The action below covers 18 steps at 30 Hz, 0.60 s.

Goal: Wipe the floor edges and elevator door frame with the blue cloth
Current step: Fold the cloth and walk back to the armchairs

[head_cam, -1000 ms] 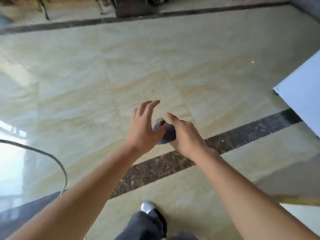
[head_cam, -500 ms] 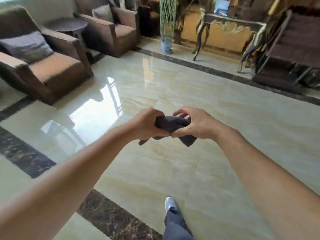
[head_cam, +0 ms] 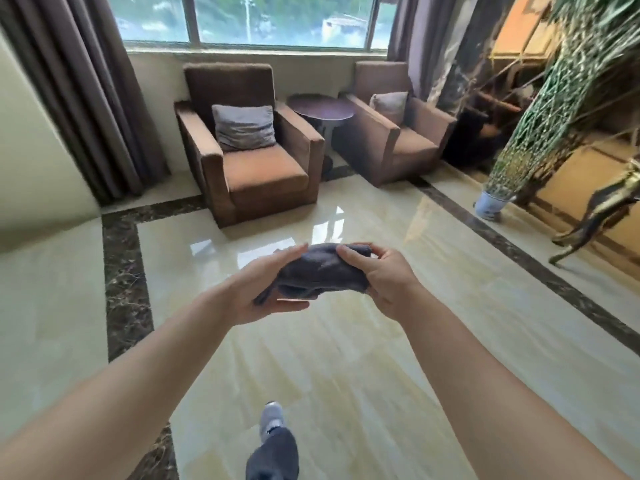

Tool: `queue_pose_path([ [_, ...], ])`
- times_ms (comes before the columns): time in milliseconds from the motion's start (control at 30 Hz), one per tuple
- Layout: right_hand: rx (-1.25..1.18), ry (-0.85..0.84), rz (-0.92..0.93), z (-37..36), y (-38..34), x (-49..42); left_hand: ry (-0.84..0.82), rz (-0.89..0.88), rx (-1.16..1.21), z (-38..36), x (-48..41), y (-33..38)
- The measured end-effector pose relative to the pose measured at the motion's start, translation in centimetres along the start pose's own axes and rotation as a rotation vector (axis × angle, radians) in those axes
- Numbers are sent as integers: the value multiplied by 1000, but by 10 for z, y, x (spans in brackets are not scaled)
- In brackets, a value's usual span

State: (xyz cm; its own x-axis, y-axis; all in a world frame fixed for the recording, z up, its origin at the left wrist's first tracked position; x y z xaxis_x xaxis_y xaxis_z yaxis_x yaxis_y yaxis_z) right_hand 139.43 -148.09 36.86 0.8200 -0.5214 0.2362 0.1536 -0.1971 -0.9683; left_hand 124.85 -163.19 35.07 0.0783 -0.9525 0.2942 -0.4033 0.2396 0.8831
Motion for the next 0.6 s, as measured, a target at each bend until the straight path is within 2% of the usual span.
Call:
queue_pose_path([
  [100,-38,36,-60,3,-14,-110,92,21,-38,76,-75,33],
  [167,-69,58,-118,10,-27,-181,89,22,-43,119,-125,65],
  [333,-113,-15,-238,26,-63,-316,170,23,-12,196,-227,137],
  [467,-144,-102,-288,47,-92,-419,174,20,17,255,-302,190],
  [600,-150,-80,-277,80,-102,-535,222,68,31,318,-390,225],
])
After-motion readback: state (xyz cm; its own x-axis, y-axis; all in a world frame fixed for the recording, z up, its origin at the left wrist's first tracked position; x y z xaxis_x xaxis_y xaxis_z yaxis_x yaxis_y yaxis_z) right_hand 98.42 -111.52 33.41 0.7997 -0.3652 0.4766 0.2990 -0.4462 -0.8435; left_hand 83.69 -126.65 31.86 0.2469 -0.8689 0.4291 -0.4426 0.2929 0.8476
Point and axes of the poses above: each hand's wrist, its own x-axis away from the middle knuckle, its own z-axis out of the back of the hand, y = z × x, the point moved 1 cm from there along -x, towards the middle knuckle, and after that the axes turned 12 degrees about -y, right-handed, at the moved point
